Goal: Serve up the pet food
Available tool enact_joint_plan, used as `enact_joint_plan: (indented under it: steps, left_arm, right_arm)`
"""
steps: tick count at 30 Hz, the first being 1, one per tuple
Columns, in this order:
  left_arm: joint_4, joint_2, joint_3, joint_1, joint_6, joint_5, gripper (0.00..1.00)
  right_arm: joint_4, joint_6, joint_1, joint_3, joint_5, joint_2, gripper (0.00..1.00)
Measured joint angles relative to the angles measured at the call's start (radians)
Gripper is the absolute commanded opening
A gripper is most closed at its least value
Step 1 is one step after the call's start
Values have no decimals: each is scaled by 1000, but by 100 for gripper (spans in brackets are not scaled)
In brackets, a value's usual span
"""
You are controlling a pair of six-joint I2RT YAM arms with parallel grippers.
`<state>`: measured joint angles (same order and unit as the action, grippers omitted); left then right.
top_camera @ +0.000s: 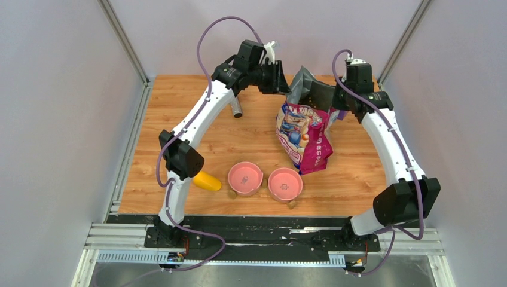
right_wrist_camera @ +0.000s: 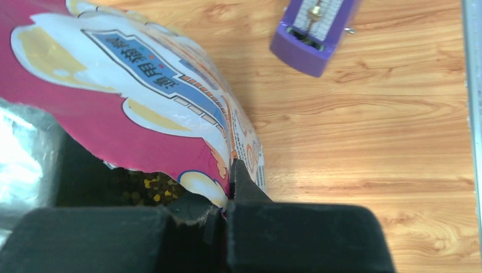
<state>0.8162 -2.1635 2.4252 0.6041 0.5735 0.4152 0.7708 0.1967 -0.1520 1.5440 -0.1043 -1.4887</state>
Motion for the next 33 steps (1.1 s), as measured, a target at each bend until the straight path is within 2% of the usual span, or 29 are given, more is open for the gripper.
enact_joint_plan:
  steps: [4, 11, 16, 21, 25, 27, 31, 33]
  left_arm:
    - [-36, 0, -10, -3, 16, 39, 63]
    - [-63, 29, -61, -13, 2, 35, 71]
    - [-77, 125, -183, -57, -5, 10, 79]
    - [-84, 298, -383, -128, -19, -55, 87]
    - [-78, 468, -587, -190, -29, -142, 95]
    - [-68, 549, -694, -220, -29, -199, 97]
    - [-35, 689, -933, -301, -1, -303, 98]
    - [-13, 737, -1044, -344, 19, -347, 98]
  right_arm:
    - [-10, -12, 40, 2, -18, 0, 0]
    - [-40, -61, 65, 5, -20, 0, 0]
    - [-70, -109, 72, 13, 10, 0, 0]
    - [-95, -140, 78, 34, 66, -1, 1]
    - [-99, -122, 82, 42, 124, -1, 27]
    - [-98, -103, 87, 69, 154, 0, 43]
    - [-108, -60, 90, 132, 223, 23, 64]
    - [-114, -39, 91, 146, 264, 48, 71]
